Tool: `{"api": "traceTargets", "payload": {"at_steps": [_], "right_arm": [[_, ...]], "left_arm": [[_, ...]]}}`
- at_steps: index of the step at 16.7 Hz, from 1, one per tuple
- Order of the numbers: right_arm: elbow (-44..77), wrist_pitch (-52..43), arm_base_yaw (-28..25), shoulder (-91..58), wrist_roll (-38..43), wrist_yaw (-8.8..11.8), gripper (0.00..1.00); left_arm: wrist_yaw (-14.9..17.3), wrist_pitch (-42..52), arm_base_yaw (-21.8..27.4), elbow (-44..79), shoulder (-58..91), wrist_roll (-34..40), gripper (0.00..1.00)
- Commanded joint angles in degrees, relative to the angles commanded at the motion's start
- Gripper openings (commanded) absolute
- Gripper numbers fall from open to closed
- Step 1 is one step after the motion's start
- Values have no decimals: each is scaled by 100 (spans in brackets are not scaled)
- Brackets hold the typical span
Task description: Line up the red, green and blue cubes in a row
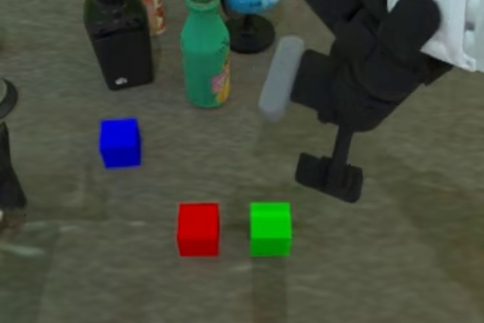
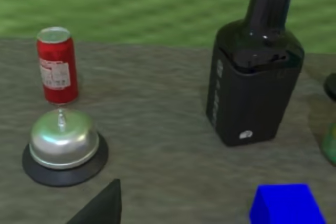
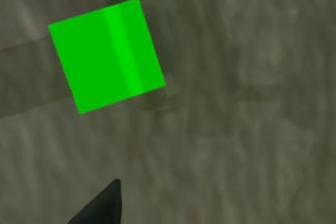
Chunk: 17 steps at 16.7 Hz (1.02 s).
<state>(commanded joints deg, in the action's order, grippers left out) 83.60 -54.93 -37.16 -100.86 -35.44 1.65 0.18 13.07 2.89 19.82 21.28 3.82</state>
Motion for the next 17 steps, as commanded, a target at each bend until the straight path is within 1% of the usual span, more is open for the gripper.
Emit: {"api": "traceTargets", "payload": {"at_steps": [4, 8, 13, 17], "right_arm": [[-1664, 1151, 812, 2035, 691, 67, 100], [-3616, 2417, 1689, 4401, 1481, 79, 100], [-5938, 3891, 2673, 7243, 2443, 8, 100], [-7390, 4832, 3267, 9008, 3084, -82, 100]], "left_arm": [[-10, 1234, 241, 1852, 2364, 339, 100], [-10, 2582, 513, 3787, 4962, 695, 100], [-2, 4102, 830, 5947, 7657, 1099, 100], [0, 4977, 1018, 7321, 9272, 1346, 100]]}}
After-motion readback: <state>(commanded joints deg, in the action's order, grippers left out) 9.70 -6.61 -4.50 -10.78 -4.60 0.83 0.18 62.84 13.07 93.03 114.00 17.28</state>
